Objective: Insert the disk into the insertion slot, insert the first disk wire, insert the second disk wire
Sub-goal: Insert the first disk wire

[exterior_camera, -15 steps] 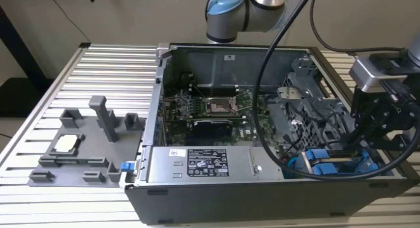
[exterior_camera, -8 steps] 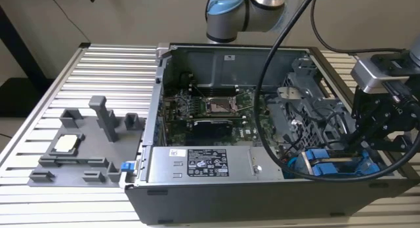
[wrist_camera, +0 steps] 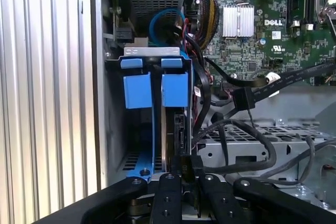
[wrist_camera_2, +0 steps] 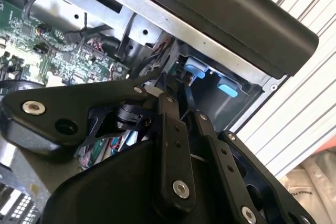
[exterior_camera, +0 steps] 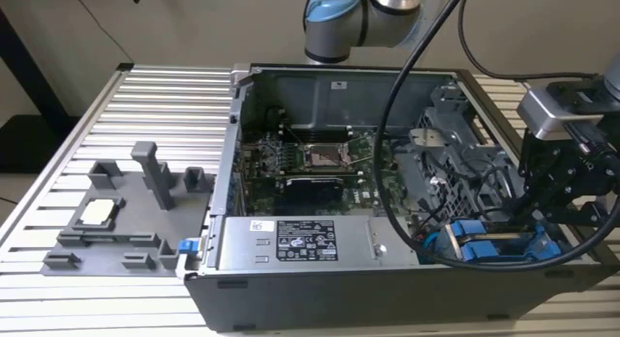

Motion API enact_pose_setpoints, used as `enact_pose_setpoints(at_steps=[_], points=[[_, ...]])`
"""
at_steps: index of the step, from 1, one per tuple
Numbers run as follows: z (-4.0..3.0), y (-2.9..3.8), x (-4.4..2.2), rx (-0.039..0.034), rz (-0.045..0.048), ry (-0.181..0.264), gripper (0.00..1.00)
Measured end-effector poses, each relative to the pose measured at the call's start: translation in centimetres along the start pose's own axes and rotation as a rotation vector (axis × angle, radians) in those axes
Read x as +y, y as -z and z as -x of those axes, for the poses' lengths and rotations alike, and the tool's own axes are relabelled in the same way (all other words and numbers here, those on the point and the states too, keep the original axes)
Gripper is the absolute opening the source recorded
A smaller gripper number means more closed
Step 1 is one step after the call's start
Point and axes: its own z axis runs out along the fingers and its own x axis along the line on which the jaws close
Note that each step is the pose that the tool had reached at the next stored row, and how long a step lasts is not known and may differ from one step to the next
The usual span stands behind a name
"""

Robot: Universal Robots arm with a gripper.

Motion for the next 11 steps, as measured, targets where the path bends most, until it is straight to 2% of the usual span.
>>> enact_pose_setpoints(at_steps=[5,7,8,11], points=[[-0.03,-0.09,0.07,-0.0009,0.0,0.0,0.19],[-0.04,-0.19,0.12,-0.0136,0.0001,0.0,0.19],[-0.04,-0.21,0.13,-0.0168,0.0002,0.0,0.19],[-0.04,-0.29,0.13,-0.0174,0.0001,0.0,0.19]])
